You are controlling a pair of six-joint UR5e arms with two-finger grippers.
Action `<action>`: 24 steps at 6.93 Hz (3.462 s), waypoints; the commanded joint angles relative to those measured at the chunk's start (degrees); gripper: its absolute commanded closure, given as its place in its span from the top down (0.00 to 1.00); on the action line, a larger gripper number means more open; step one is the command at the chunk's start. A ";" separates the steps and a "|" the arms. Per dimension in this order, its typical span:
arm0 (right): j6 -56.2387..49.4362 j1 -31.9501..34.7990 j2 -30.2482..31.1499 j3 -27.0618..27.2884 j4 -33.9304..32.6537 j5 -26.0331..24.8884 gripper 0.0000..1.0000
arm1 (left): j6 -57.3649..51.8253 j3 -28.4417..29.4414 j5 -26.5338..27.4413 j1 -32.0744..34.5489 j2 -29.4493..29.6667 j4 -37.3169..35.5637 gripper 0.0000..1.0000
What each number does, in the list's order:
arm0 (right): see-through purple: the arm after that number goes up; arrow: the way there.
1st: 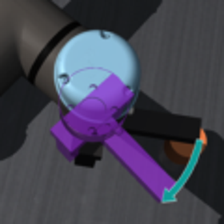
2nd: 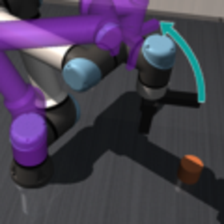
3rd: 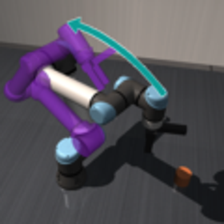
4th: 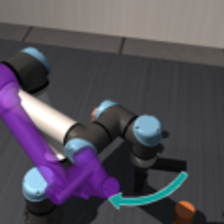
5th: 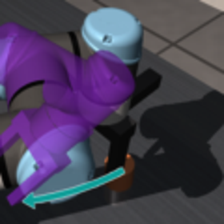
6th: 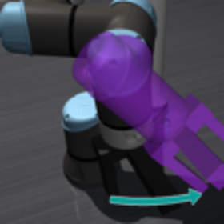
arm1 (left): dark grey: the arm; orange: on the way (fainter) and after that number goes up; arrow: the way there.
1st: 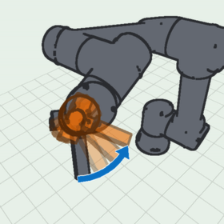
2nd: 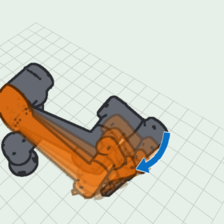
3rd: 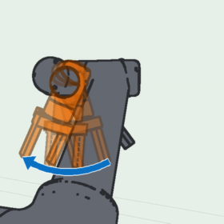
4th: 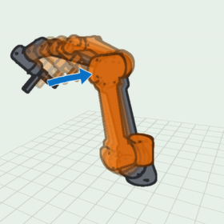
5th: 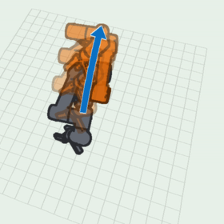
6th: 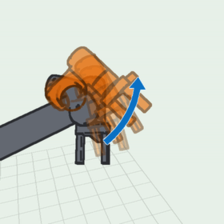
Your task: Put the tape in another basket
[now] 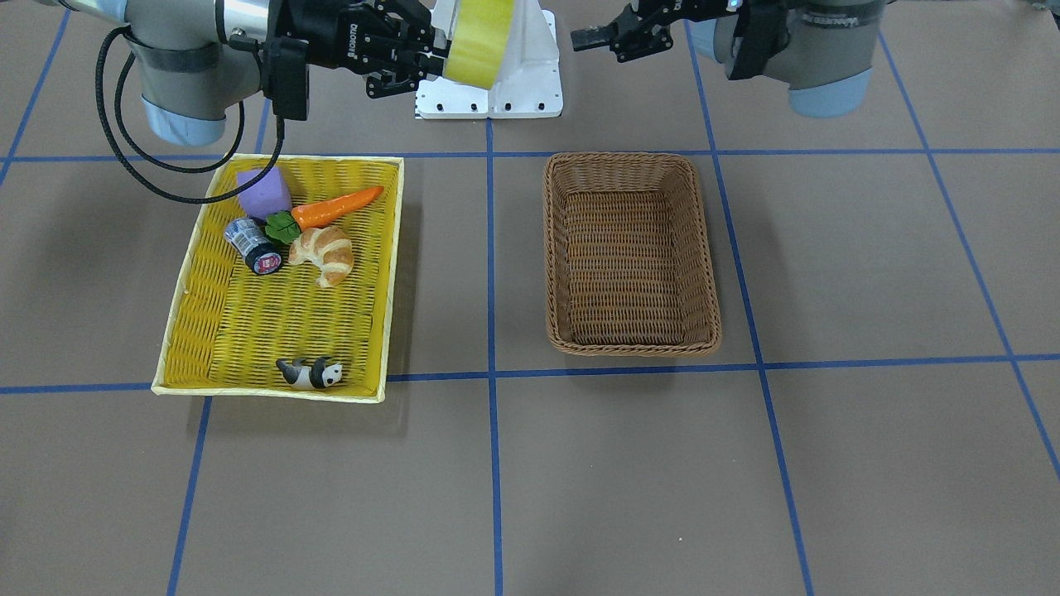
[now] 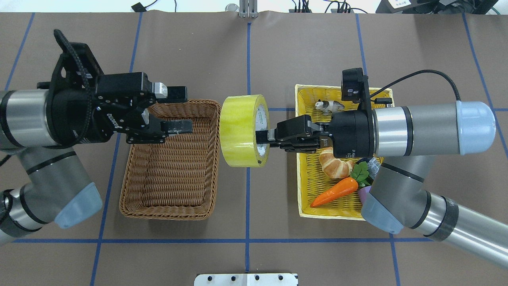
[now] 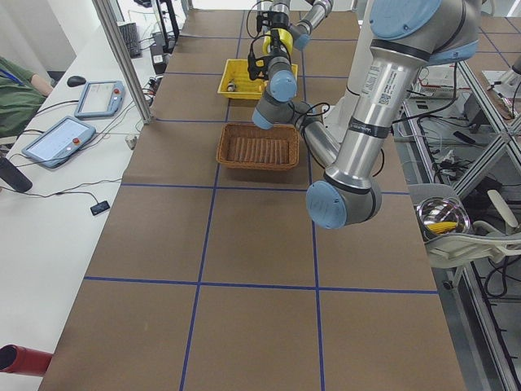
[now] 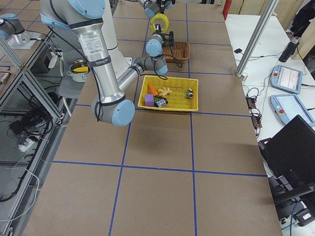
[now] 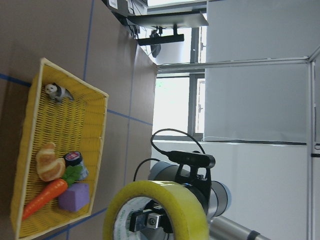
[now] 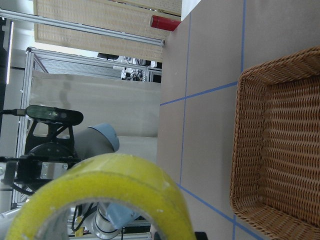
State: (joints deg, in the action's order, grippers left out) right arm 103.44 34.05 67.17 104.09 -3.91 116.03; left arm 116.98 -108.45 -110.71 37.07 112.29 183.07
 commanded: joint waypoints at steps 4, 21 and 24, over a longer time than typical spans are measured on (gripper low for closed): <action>-0.17 -4.33 -0.02 -0.38 0.92 0.07 0.00 | -0.09 0.61 2.52 -5.34 2.32 1.50 0.97; -45.44 30.44 3.66 -6.45 -26.70 14.54 1.00 | -20.85 0.26 -7.83 7.29 -2.52 -32.78 0.00; -66.44 37.56 3.93 -6.00 -48.32 15.80 1.00 | -45.29 -4.31 -8.82 6.26 -2.69 -65.48 0.00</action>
State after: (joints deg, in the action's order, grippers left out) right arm 46.75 69.15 70.89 97.96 -44.29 131.51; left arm 79.94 -111.79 -119.49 43.79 109.59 128.51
